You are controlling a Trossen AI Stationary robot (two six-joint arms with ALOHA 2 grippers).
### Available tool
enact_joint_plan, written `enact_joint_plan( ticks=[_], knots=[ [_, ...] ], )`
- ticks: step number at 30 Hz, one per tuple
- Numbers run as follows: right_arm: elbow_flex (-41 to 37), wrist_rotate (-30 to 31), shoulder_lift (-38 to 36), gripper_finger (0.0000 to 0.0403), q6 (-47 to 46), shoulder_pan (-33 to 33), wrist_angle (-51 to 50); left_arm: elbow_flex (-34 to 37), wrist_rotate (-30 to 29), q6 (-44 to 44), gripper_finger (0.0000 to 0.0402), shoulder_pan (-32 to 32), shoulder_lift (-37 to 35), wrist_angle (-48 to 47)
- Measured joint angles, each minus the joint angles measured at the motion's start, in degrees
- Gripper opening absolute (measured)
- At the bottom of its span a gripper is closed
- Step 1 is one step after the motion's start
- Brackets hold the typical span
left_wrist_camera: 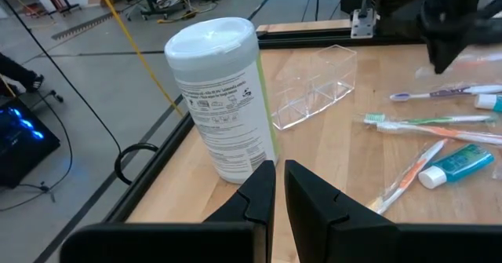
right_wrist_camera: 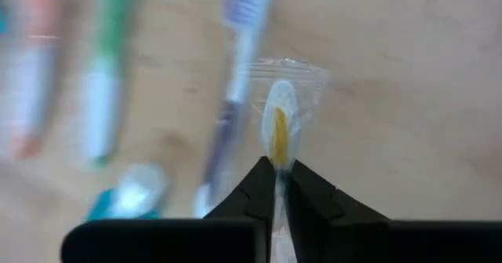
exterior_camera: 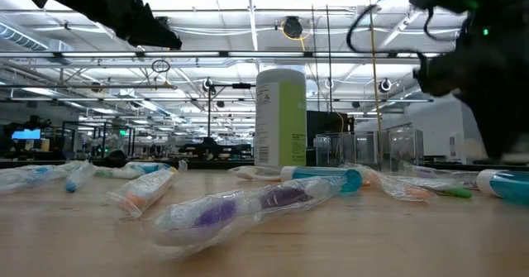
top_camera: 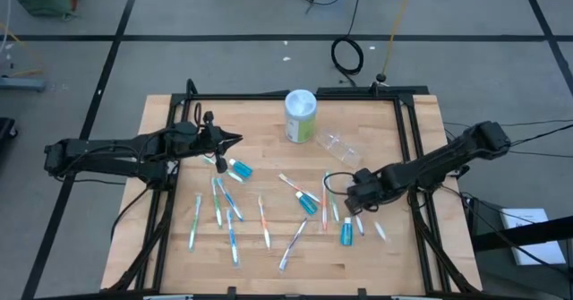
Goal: Pick & Place toothbrushing station
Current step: Put the orange toothbrush into the transparent organizer
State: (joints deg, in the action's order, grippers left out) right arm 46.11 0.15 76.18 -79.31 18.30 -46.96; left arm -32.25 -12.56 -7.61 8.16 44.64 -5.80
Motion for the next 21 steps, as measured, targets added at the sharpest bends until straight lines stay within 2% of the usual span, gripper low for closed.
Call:
enact_joint_plan(
  ticks=[3,6,8,12,14,17,21],
  knots=[
    [0.3,4.7,-5.6,0.0005,3.5,-0.5,1.9,0.0,0.0,0.0,0.0035,0.0,0.0,0.0],
    [0.3,14.4,-10.8,0.0008,10.3,-1.1,7.6,0.0,0.0,-0.1,0.0035,0.0,0.0,0.0],
    [0.3,22.5,-13.5,0.0008,18.8,-1.6,12.8,0.0,0.0,-0.4,0.0035,0.0,0.0,0.0],
    [0.4,44.0,-16.2,0.0006,42.0,-2.6,22.7,0.0,0.0,-1.5,0.0035,0.0,0.0,0.0],
    [0.4,51.3,-16.5,0.0006,51.5,-3.8,27.1,0.0,0.0,-1.6,0.0035,0.0,0.0,0.0],
    [0.4,56.7,-16.5,0.0006,60.5,-6.3,33.4,0.0,0.0,-1.6,0.0035,0.0,0.0,0.1],
    [0.4,58.5,-16.2,0.0005,64.0,-10.3,36.4,0.0,0.0,-1.6,0.0035,0.0,0.0,0.4]
  ],
)
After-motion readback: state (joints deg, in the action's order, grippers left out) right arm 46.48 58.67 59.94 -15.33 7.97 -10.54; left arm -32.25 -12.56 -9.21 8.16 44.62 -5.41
